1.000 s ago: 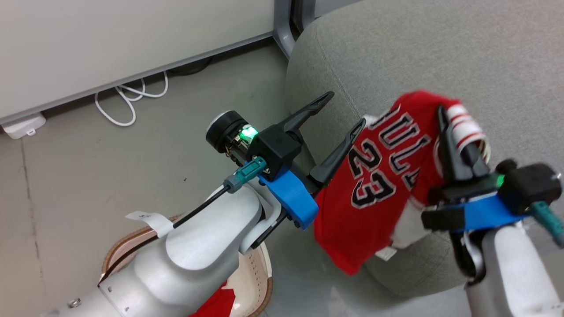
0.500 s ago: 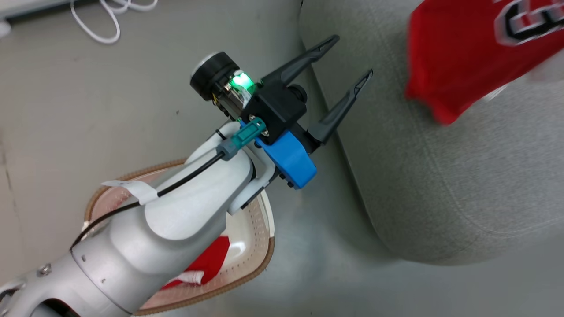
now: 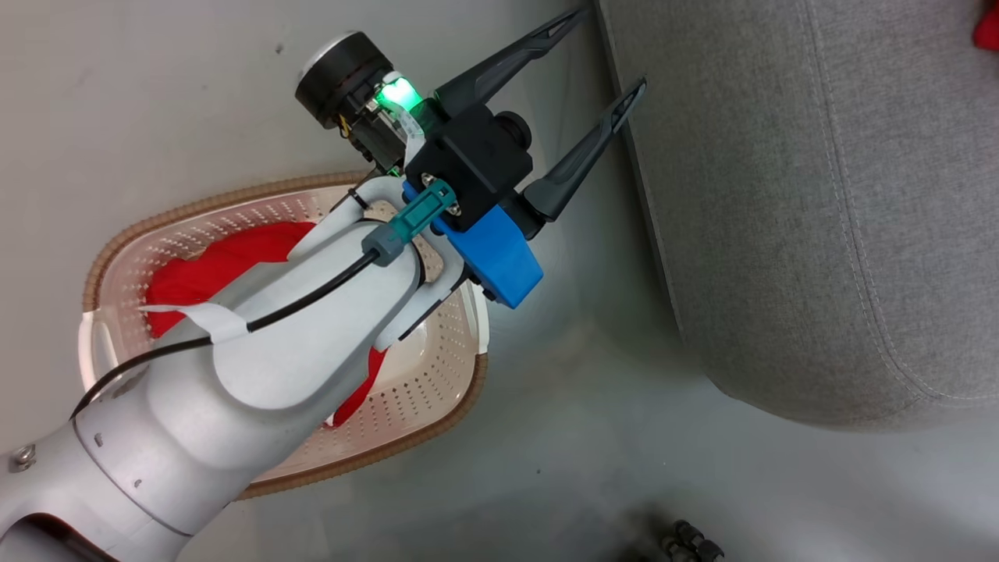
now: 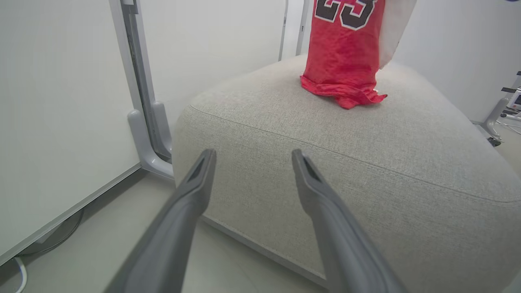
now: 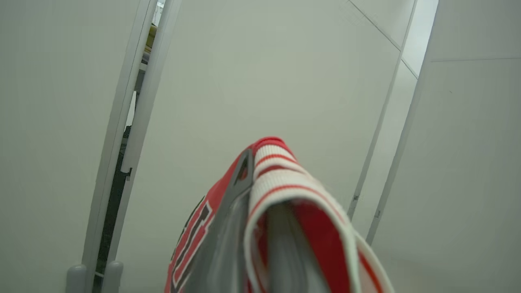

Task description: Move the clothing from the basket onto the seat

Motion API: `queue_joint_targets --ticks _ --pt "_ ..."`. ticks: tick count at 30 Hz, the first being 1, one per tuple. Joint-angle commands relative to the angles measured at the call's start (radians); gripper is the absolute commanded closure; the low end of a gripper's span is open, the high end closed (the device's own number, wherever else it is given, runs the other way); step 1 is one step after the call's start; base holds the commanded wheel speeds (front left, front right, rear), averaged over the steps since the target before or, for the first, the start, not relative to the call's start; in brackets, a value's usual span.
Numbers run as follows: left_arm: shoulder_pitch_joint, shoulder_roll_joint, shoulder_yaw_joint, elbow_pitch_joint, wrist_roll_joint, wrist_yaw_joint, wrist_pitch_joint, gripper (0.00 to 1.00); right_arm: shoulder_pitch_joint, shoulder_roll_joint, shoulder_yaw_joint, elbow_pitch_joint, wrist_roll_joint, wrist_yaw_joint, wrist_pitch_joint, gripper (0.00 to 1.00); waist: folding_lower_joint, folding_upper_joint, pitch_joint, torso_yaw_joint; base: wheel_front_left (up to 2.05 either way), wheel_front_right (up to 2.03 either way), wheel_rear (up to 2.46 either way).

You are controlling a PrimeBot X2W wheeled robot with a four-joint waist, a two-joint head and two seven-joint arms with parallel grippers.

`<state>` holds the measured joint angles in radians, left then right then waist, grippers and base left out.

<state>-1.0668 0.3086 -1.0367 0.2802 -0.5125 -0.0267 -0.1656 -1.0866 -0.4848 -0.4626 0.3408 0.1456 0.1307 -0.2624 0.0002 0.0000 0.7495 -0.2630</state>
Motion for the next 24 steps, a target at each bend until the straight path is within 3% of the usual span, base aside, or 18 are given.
queue_joint_targets --ticks 1,7,15,16,24 --pt "-0.016 0.003 0.001 -0.006 0.004 0.004 -0.001 0.0 0.022 0.016 0.002 0.018 -0.004 0.0 -0.004 1.0 -0.0002 0.0 0.015 -0.008 0.0 0.0 0.0" --pt "-0.026 0.0 -0.013 -0.01 0.012 -0.002 0.0 0.0 0.108 0.104 0.013 0.154 -0.009 0.0 -0.004 1.0 -0.0002 0.0 0.022 -0.001 0.0 0.0 0.0" --pt "-0.022 0.002 -0.015 -0.008 0.006 0.007 -0.014 0.0 0.185 0.151 0.026 0.287 -0.001 0.0 -0.004 1.0 -0.0002 0.0 0.016 0.009 0.0 0.0 0.0" --pt "-0.013 0.006 -0.015 -0.002 0.004 0.009 -0.02 0.0 0.199 0.157 0.026 0.286 0.004 0.0 -0.004 0.0 -0.0002 0.0 0.006 0.007 0.0 0.0 0.0" --pt "0.052 -0.02 -0.001 0.032 -0.026 0.018 -0.07 0.0 0.369 0.21 0.026 0.195 -0.031 0.0 -0.004 0.0 -0.0002 0.0 -0.107 0.018 0.0 0.0 0.0"
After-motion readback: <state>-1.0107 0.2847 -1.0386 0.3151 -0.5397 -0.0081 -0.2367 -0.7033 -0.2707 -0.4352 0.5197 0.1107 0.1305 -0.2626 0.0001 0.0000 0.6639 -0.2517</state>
